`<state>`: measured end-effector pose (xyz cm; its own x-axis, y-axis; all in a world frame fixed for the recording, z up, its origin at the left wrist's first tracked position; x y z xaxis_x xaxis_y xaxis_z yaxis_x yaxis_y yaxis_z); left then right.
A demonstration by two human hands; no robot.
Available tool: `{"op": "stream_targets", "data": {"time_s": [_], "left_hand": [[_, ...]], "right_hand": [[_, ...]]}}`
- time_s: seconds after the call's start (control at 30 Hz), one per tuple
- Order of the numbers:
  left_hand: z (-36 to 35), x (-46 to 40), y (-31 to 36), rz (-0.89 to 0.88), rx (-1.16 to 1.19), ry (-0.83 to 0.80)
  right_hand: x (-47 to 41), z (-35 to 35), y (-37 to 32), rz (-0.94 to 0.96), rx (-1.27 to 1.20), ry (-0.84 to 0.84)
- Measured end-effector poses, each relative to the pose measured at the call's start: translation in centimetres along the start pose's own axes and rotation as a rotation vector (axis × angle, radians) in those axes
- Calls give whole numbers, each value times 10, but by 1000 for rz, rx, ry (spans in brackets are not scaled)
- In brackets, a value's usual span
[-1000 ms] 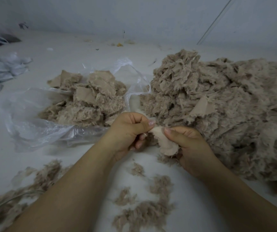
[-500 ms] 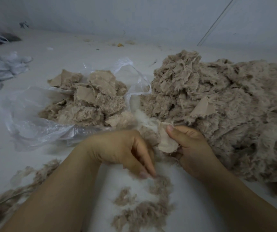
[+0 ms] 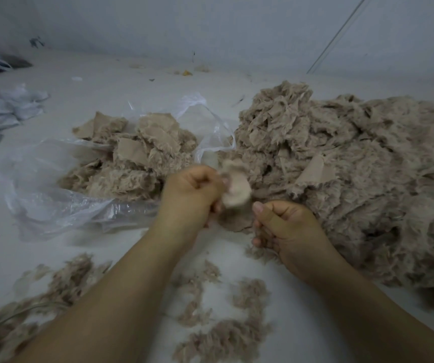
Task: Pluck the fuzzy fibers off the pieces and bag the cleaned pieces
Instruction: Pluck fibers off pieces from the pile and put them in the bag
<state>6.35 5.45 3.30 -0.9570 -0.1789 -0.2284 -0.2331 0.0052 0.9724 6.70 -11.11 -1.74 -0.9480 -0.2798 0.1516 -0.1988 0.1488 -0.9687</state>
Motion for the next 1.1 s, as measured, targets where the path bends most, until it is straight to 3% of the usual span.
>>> {"op": "stream_targets", "data": {"time_s": [0.07, 0.13, 0.2, 0.27, 0.37, 0.57, 0.7, 0.77, 0.87, 1.1], "left_hand": [[35, -3, 19, -193, -138, 284], [55, 1, 40, -356, -454, 431], [58, -5, 45, -376, -781, 385], [46, -14, 31, -296, -1096, 189], [34, -18, 17, -188, -1321, 39], [19, -14, 3, -144, -1403, -118], [33, -23, -2, -84, -1179, -63], [29, -23, -3, -91, -1016, -112], [10, -14, 4, -185, -946, -207], [-36, 7, 11, -210, -809, -471]], "right_hand": [[-1, 1, 1, -2, -7, 8], [-1, 1, 0, -2, -32, 9], [0, 1, 0, 2, -40, 7], [0, 0, 1, 1, -51, 0], [-1, 0, 3, -9, -66, -9], [-4, 2, 6, -4, -68, -9], [-5, 3, 7, -9, -51, -2], [-4, -1, 5, -6, -44, -36], [-1, -6, 1, 12, 9, -71], [1, -11, -1, -26, 54, -36]]}}
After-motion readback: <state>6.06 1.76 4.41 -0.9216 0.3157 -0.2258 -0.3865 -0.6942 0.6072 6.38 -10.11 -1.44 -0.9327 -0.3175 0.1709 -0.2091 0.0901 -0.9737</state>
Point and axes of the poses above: each hand's wrist, its own x-axis away from the middle knuckle, its own z-axis out of the back of the hand, y = z × x, the point moved 9 cm from there along -x, towards the middle knuckle, and after that the axes turned 6 degrees about -z, right-handed, at the moved point
